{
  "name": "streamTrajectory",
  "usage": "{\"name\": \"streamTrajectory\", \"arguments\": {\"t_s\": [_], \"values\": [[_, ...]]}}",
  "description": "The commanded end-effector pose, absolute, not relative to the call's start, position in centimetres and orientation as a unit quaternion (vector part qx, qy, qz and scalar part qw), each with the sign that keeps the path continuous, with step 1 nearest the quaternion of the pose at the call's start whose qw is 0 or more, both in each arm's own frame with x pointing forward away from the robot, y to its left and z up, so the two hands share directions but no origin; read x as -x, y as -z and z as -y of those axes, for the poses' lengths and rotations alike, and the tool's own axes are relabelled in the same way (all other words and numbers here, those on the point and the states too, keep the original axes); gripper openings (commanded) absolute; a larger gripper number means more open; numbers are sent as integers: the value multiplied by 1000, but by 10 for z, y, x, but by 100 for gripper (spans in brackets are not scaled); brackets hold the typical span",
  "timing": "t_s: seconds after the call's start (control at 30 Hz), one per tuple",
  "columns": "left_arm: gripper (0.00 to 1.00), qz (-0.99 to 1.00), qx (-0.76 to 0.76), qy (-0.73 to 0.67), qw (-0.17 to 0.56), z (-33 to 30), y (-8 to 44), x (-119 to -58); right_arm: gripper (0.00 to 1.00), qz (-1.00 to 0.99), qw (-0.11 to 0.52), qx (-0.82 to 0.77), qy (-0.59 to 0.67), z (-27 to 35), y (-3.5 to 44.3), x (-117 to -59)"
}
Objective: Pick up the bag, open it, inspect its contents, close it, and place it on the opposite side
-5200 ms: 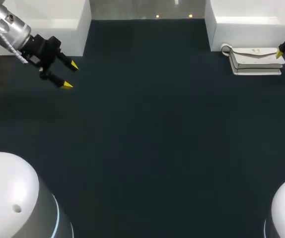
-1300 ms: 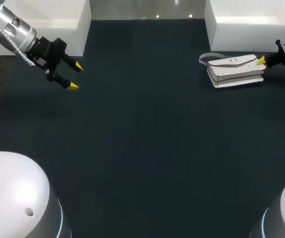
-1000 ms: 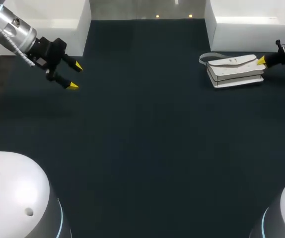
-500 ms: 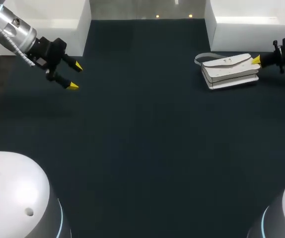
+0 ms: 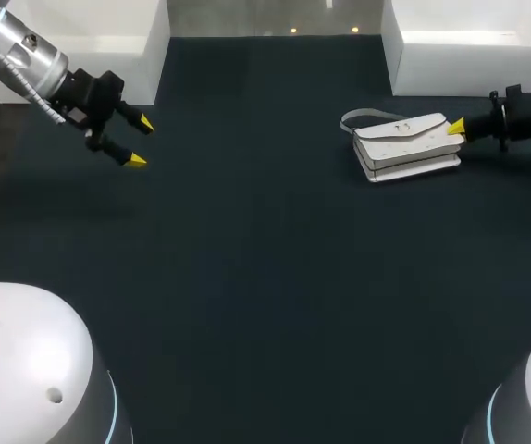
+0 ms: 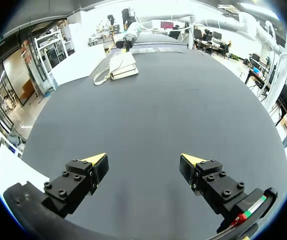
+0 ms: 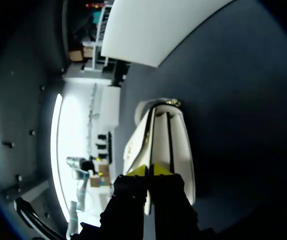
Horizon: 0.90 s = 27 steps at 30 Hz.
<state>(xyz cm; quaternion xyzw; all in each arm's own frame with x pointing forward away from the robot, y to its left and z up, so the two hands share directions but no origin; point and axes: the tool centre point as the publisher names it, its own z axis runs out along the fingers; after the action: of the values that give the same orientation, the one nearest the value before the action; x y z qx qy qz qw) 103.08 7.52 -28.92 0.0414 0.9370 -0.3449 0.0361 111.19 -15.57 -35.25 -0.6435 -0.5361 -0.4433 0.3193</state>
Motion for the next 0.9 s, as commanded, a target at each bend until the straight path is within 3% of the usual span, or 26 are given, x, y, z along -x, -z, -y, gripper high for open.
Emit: {"name": "streamTrajectory", "arguments": {"t_s": [0.03, 0.9], "values": [[100, -937, -42, 346, 37, -75, 290, -1031, 0, 478, 235, 680, 505, 134, 349, -1090], [100, -937, -42, 346, 37, -75, 290, -1031, 0, 395, 178, 688, 582, 40, 358, -1026]]}}
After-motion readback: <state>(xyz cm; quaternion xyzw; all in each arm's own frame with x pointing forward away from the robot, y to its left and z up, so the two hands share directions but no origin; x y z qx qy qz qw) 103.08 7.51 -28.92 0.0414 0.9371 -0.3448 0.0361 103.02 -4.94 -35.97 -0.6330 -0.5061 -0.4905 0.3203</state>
